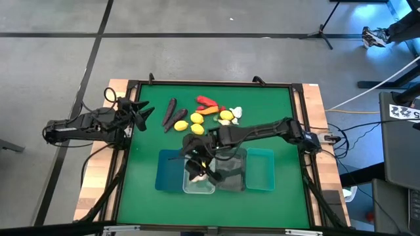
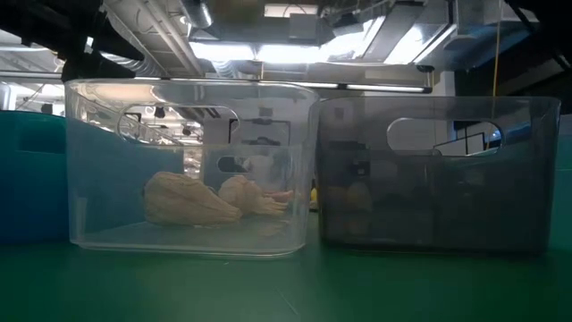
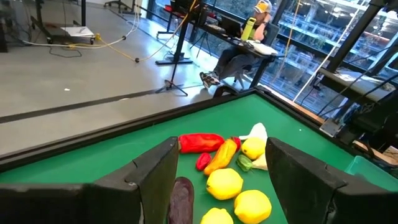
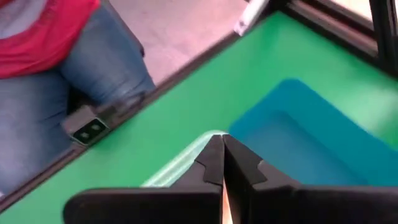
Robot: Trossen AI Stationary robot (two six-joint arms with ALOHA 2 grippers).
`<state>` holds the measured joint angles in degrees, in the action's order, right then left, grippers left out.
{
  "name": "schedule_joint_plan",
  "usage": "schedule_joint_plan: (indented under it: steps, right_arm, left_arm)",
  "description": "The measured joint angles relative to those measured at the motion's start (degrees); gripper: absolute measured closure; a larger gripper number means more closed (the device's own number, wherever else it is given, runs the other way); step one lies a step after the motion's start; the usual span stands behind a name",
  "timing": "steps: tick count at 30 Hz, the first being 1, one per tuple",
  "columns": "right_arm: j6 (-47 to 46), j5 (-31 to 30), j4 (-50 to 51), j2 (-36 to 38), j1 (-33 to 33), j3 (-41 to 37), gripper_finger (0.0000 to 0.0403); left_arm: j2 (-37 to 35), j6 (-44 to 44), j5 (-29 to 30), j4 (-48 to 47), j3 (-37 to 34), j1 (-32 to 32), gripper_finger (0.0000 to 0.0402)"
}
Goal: Sort produce into baskets
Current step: Put the white garlic into the transparent bin
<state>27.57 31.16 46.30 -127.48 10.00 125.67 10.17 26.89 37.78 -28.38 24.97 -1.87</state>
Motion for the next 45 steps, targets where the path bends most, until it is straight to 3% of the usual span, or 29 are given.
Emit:
schedule_joint_plan:
  steps: [9, 18, 32, 37, 45]
  right_arm:
    - [-2.3, -0.1, -6.0, -0.1, -2.9, -5.4, 0.0402]
    - [-0.2, 0.8, -2.9, 2.8, -4.2, -5.5, 0.0402]
    - [1.8, 0.1, 13.6, 24.2, -8.7, -6.5, 0.0402]
    - [-1.3, -6.9, 9.8, 39.3, -9.0, -19.0, 0.0402]
    - [-11.7, -14.7, -25.2, 65.0, -9.2, -56.3, 0.0402]
  left_arm:
    - [0.0, 1.9, 0.0, -4.6, -0.1, 0.0, 0.0164]
    - [0.0, 1.8, 0.0, -4.4, -0.3, 0.0, 0.0164]
    - [0.0, 1.3, 0.4, -4.4, -0.3, 0.0, 0.0164]
    - [0.0, 0.8, 0.5, -4.2, -0.3, 0.0, 0.0164]
    - [0.0, 0.8, 2.0, -4.0, -0.3, 0.0, 0.0164]
